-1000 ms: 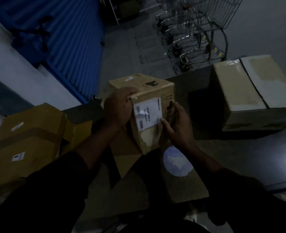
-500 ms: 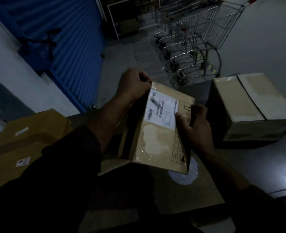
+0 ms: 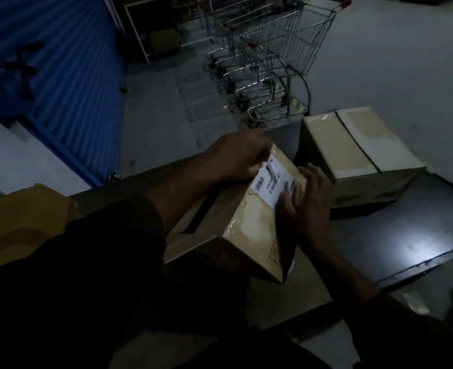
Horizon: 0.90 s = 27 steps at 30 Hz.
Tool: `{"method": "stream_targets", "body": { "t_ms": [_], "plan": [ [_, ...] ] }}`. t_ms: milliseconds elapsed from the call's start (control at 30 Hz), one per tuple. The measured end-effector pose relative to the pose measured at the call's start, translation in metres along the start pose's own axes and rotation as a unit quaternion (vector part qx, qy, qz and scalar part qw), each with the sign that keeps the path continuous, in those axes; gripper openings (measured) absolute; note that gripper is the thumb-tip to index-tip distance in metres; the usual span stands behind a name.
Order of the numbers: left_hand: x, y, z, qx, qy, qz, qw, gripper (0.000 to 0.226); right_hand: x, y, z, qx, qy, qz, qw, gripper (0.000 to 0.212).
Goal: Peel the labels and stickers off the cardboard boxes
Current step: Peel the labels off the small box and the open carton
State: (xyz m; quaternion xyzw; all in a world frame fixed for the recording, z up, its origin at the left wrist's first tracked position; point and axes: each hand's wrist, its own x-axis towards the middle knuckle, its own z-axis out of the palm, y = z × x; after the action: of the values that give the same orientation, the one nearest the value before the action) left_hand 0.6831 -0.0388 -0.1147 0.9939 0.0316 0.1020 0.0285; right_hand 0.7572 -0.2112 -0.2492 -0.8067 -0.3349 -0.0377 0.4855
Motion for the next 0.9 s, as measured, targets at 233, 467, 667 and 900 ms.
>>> {"method": "stream_targets", "body": {
  "t_ms": [233,467,667,900],
  "plan": [
    [-0.029,0.020,0.030,0.001,0.101,-0.059,0.993,0.026,-0.014,-0.006,0.012,0.020,-0.051,-0.079,0.995,0.052],
    [-0.092,0.042,-0.011,-0.166,-0.139,-0.216,0.952,0.043,-0.027,-0.015,0.022,0.047,-0.035,-0.052,0.997,0.049],
    [-0.122,0.034,0.024,-0.126,-0.260,-0.189,0.939,0.079,-0.023,-0.016,0.042,0.099,-0.051,-0.020,0.994,0.043],
    [-0.110,-0.007,0.085,-0.165,-0.142,-0.256,0.942,0.093,-0.062,0.018,0.074,0.029,-0.241,-0.003,0.970,0.055]
  ]
}}
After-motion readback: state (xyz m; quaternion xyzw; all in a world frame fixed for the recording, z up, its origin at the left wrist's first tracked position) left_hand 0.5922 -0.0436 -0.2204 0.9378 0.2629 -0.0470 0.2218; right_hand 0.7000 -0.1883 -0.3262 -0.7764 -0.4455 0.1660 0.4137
